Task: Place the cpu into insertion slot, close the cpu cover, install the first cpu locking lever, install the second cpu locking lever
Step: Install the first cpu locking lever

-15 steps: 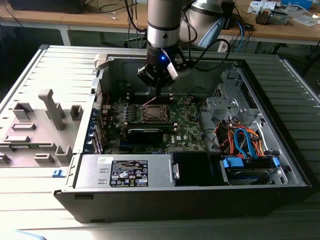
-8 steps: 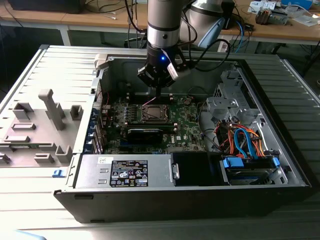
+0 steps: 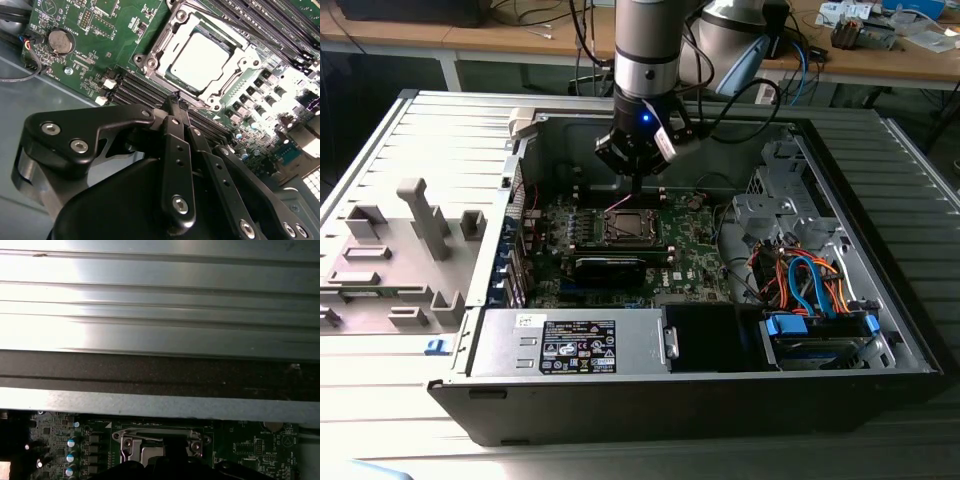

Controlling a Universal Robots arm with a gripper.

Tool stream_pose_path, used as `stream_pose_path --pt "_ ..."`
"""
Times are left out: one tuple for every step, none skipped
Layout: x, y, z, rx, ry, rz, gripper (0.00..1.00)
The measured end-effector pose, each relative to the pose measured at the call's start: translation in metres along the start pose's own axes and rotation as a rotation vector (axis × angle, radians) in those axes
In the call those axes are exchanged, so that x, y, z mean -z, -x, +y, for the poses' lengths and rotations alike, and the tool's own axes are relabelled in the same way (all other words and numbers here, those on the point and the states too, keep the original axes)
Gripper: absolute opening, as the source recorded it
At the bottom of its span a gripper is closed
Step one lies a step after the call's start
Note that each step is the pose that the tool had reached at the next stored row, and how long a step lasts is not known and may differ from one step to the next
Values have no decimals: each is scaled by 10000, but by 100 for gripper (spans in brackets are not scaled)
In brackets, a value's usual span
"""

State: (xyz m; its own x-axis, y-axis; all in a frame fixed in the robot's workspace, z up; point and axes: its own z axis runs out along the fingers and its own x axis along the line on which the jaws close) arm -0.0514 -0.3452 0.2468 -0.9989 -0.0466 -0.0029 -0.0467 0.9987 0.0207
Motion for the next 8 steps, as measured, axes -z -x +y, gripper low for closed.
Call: stream_pose_path --pt "-3 0 0 0 0 0 11" --pt "-7 0 0 0 0 0 11" --pt "-12 0 0 0 0 0 11" --pt "-16 0 0 0 -1 0 11" --pt "-18 0 0 0 0 0 11" --pt "-20 0 0 0 0 0 11" --pt "-21 0 0 0 0 0 11" --pt "-21 0 -1 0 -1 1 11"
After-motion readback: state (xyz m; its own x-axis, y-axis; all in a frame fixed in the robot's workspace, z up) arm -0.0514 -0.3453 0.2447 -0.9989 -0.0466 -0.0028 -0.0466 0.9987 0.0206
